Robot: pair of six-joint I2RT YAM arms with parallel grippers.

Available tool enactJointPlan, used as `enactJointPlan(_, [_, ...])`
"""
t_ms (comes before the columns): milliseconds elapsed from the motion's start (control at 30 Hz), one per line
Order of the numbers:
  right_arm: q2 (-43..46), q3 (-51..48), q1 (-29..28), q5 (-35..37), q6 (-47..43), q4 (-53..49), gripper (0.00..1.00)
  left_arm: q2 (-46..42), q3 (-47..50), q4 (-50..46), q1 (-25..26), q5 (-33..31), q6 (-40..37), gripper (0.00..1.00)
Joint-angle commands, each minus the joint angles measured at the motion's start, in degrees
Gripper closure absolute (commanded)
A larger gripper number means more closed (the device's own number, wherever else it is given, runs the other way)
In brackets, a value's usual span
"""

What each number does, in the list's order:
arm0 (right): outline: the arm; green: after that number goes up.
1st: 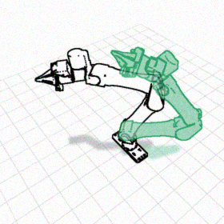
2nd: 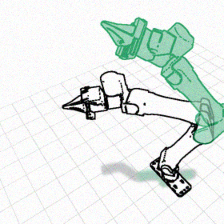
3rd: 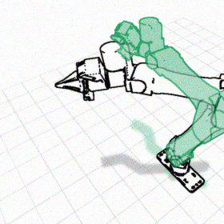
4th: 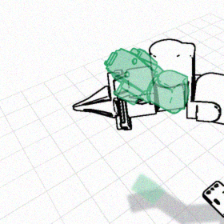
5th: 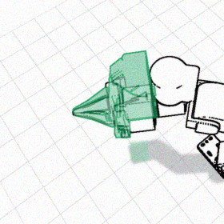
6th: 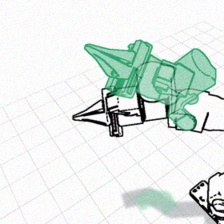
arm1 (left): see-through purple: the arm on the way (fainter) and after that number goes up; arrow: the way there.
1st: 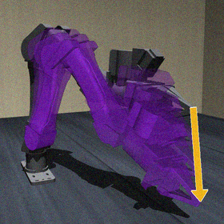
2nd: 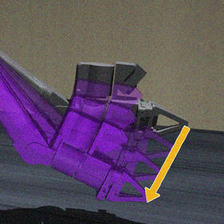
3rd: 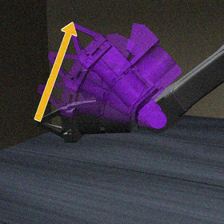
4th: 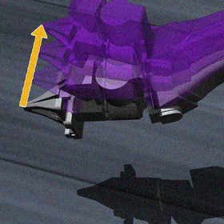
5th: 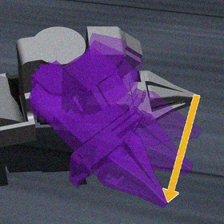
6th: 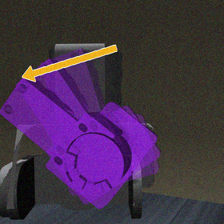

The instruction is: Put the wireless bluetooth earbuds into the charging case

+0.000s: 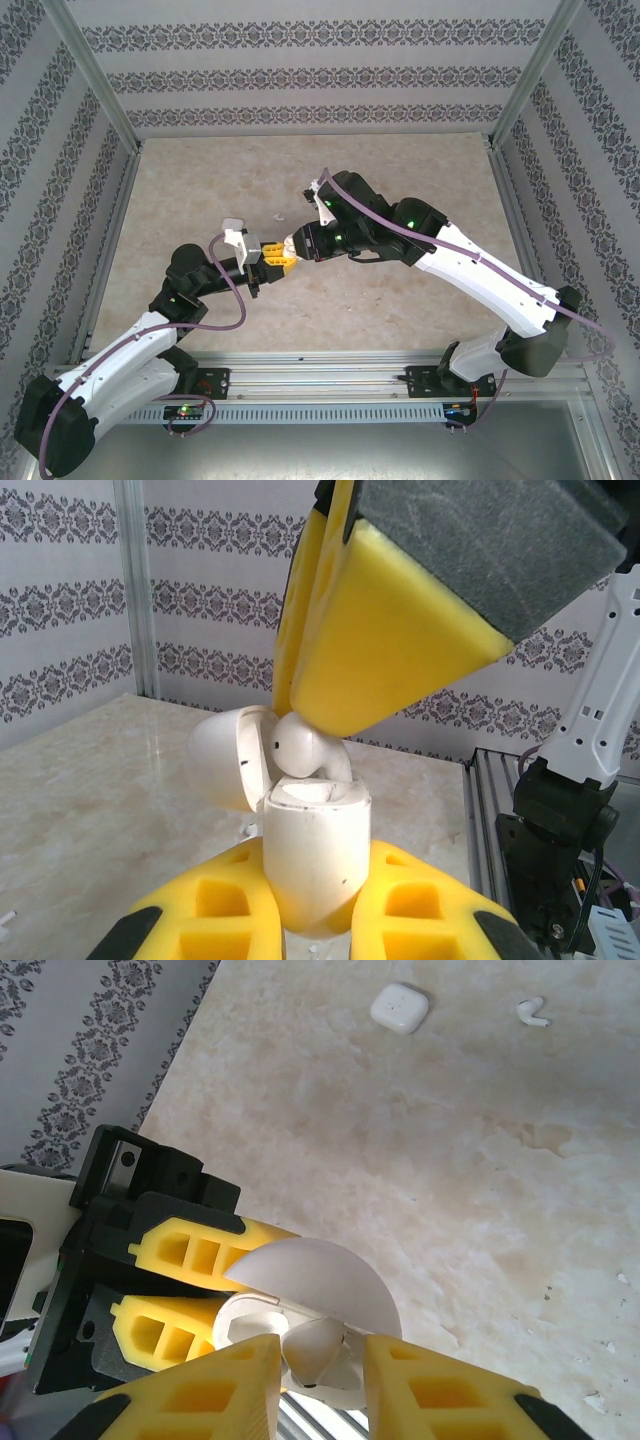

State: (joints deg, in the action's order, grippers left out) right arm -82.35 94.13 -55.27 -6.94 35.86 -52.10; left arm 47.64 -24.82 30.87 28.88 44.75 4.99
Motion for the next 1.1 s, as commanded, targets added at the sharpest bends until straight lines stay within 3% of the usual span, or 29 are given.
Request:
enactJointPlan(0, [-0.6, 0.4, 0.1, -1.3, 0.1, 0.9, 0.73, 0.0, -0.2, 2.9, 0.6, 1.5, 0.4, 1.0])
enactJointPlan(467, [-1.0, 0.8, 0.1, 1.3, 7.8, -2.5, 0.81, 0.3, -0.4, 2.3, 0.6, 1.2, -0.1, 1.0])
enactJointPlan(900, [0.6, 0.9, 0.2, 3.7, 10.4, -4.4, 0.57, 0.3, -0.1, 2.6, 0.6, 1.2, 0.3, 1.0])
enactJointPlan(1067, [2.8, 0.6, 0.3, 4.5, 9.8, -2.6, 0.54, 0.2, -0.1, 2.5, 0.6, 1.1, 0.4, 1.0])
